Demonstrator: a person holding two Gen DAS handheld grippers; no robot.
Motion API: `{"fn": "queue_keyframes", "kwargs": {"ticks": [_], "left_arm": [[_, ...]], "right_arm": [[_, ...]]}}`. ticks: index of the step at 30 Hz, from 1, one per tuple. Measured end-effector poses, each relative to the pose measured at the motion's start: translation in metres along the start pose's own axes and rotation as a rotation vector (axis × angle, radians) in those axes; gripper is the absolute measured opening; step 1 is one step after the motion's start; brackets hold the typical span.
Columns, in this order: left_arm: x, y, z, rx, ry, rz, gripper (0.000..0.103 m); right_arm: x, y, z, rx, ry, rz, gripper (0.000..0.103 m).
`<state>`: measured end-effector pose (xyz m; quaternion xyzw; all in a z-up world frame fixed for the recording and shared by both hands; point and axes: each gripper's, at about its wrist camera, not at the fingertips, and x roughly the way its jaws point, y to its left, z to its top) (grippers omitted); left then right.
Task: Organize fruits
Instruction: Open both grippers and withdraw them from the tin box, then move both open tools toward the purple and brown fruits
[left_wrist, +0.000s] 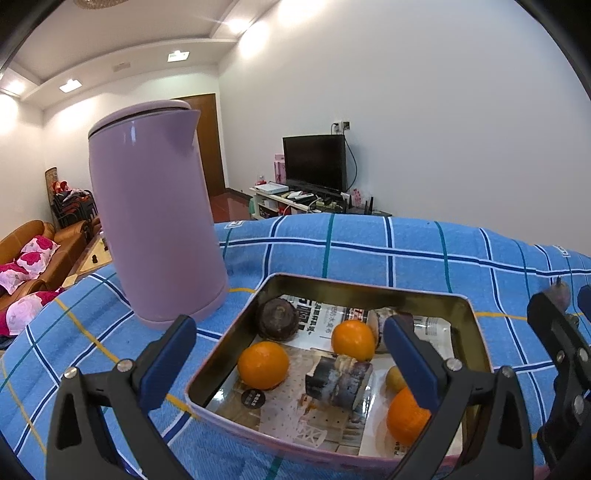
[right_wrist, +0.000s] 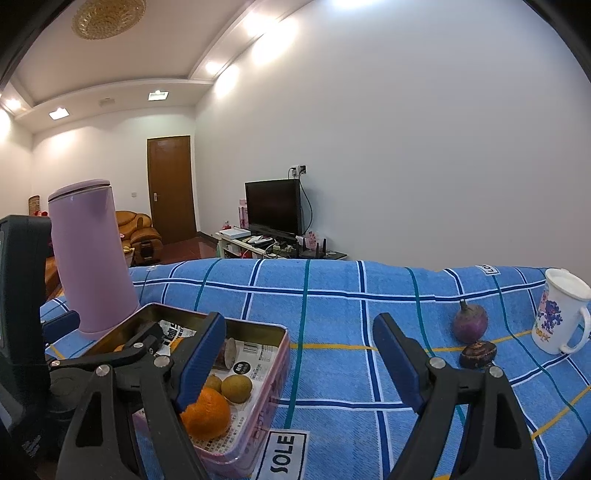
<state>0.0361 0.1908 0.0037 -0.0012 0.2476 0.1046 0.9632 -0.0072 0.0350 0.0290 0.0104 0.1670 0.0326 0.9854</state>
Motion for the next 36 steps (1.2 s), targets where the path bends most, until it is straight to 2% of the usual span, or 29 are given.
{"fn": "queue_keyframes", "kwargs": {"ticks": [14,36], "left_arm": [[-0.014,-0.004,-0.007,0.008,-0.012,-0.002,0.103],[-0.044,-0.037,-0.020,0.100,-0.040,0.006,0.103]], "right_arm": [[-0.011,-0.008,-0.002,-0.041,0.001,-0.019,0.083],[-0.036,-0.061,-0.006,-0.064,0.022,-0.083,0.083]]}}
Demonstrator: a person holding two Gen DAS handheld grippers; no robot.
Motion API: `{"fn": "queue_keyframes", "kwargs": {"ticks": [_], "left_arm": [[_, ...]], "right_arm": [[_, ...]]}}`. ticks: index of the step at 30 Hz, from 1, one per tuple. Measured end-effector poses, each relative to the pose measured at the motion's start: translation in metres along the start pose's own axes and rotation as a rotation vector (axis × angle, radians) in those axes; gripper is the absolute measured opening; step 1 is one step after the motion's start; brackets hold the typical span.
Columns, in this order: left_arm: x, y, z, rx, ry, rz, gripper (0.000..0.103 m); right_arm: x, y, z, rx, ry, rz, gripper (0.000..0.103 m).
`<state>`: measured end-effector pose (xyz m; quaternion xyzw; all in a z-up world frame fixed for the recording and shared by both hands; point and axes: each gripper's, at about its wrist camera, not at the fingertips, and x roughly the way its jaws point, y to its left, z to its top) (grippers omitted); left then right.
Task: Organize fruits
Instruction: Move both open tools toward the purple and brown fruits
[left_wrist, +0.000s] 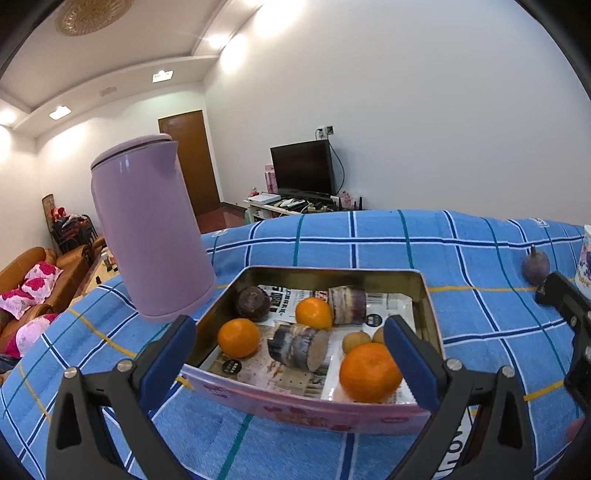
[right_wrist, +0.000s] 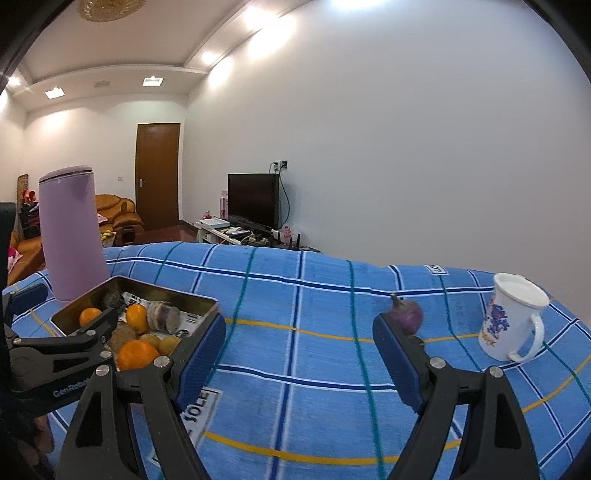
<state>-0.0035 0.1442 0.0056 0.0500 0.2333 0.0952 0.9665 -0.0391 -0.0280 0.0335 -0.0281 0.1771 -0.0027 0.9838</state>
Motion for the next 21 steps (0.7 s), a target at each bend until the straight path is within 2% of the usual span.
{"fn": "queue_keyframes", "kwargs": {"ticks": [13,21], "left_arm": [[-0.015,-0.034,-0.003,0.067,0.004,-0.023,0.103],[-0.022,-0.063,-0.002,0.087,0.011,-0.074,0.103]], "right_arm": [[-0.008,-0.043,-0.005,-0.009,0.007,-0.055,0.083],[-0.010,-0.075,-0.007,0.006,0.017,-0.102,0.083]]}}
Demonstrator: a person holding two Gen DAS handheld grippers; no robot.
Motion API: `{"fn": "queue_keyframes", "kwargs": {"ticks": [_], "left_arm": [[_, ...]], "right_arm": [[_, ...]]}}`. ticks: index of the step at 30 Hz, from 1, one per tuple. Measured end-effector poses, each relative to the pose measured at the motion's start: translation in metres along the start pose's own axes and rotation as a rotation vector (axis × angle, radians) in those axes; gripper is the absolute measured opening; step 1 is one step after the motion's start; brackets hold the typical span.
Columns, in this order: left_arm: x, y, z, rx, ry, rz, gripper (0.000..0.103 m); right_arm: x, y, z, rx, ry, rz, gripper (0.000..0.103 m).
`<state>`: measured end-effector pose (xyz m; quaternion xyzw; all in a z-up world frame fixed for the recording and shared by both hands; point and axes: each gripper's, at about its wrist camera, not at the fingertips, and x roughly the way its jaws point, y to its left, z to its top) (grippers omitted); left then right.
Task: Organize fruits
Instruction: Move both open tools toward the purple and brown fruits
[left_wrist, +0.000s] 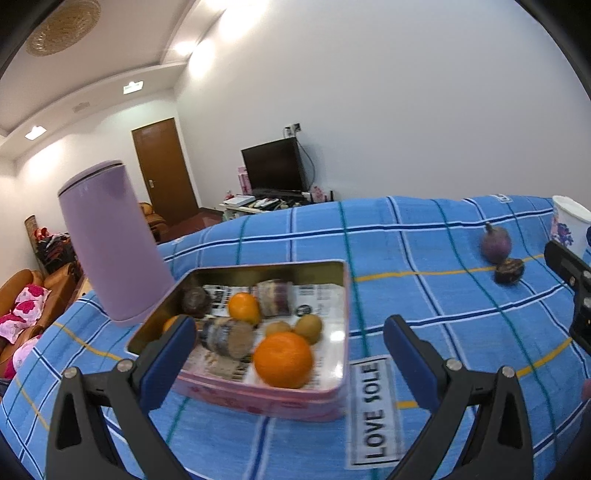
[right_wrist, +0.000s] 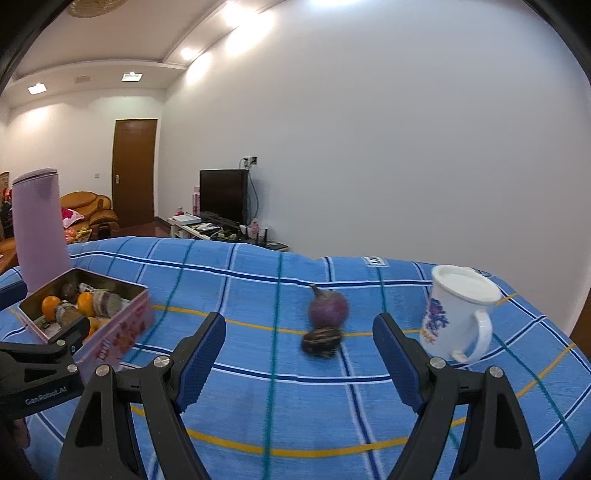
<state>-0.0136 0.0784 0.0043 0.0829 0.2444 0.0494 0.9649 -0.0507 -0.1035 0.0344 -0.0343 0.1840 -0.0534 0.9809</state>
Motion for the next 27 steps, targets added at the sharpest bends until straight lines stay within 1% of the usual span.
{"fn": "queue_keyframes", "kwargs": {"ticks": [13,17,19,21,23,27], "left_arm": [[-0.004,-0.048,0.008,0.042,0.006,-0.072,0.103],[-0.004,-0.069,0.011,0.063,0.017,-0.115,0.103],[-0.005,-0.083,0.013,0.079,0.025,-0.144,0.103],[-0.004,-0.093,0.014,0.083,0.041,-0.175,0.103],[0.002,-0.102,0.016,0.075,0.075,-0.201,0.103],[0.012,-0.114,0.016,0.075,0.130,-0.221,0.103]], "right_arm": [[0.007,-0.049,-0.002,0.020,0.040,-0.073,0.083],[0.012,-0.064,-0.004,0.015,0.066,-0.102,0.083],[0.014,-0.074,-0.004,0.033,0.086,-0.110,0.083],[0.018,-0.085,-0.006,0.061,0.108,-0.118,0.083],[0.023,-0.096,-0.008,0.092,0.138,-0.127,0.083],[0.040,-0.101,-0.009,0.113,0.212,-0.080,0.083]]}}
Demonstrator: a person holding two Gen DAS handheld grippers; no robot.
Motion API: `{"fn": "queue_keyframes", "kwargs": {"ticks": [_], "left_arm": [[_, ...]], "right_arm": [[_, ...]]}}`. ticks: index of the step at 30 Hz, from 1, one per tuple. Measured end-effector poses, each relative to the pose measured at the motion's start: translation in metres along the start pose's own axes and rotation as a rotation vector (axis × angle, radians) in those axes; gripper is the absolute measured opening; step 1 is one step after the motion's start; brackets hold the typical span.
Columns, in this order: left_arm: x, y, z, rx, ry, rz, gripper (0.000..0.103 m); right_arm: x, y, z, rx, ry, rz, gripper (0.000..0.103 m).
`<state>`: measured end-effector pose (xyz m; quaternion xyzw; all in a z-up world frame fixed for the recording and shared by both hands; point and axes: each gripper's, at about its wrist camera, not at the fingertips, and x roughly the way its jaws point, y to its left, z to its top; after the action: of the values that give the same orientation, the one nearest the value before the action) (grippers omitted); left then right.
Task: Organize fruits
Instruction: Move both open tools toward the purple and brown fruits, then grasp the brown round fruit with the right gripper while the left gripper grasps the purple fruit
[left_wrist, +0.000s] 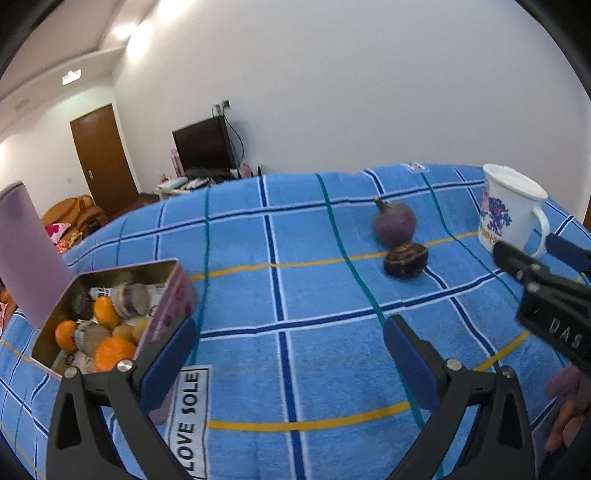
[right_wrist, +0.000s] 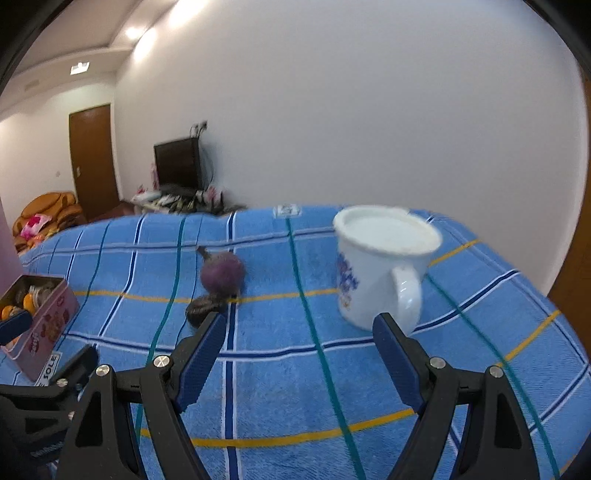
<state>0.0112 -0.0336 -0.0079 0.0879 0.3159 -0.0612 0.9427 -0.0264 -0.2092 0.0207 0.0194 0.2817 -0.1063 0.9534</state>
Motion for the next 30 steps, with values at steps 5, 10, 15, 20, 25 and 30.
{"fn": "queue_keyframes", "kwargs": {"ticks": [5,10,15,20,25,30], "left_arm": [[0.004,0.010,-0.001,-0.051,0.026,-0.031,0.103],[0.006,0.019,-0.002,-0.087,0.039,-0.042,0.103],[0.009,0.022,-0.002,-0.096,0.050,-0.061,0.103],[0.010,0.020,-0.002,-0.084,0.058,-0.068,0.103],[0.013,0.020,-0.001,-0.079,0.065,-0.056,0.103],[0.018,-0.001,0.010,-0.007,0.072,-0.072,0.103]], "right_arm": [[0.021,0.017,0.011,-0.055,0.057,0.113,0.083],[0.069,0.038,0.032,-0.027,0.231,0.266,0.083],[0.101,0.066,0.025,-0.129,0.318,0.228,0.069],[0.112,0.069,0.019,-0.132,0.343,0.246,0.046],[0.095,0.058,0.012,-0.130,0.310,0.246,0.045],[0.060,0.028,0.005,-0.110,0.189,0.188,0.045]]}}
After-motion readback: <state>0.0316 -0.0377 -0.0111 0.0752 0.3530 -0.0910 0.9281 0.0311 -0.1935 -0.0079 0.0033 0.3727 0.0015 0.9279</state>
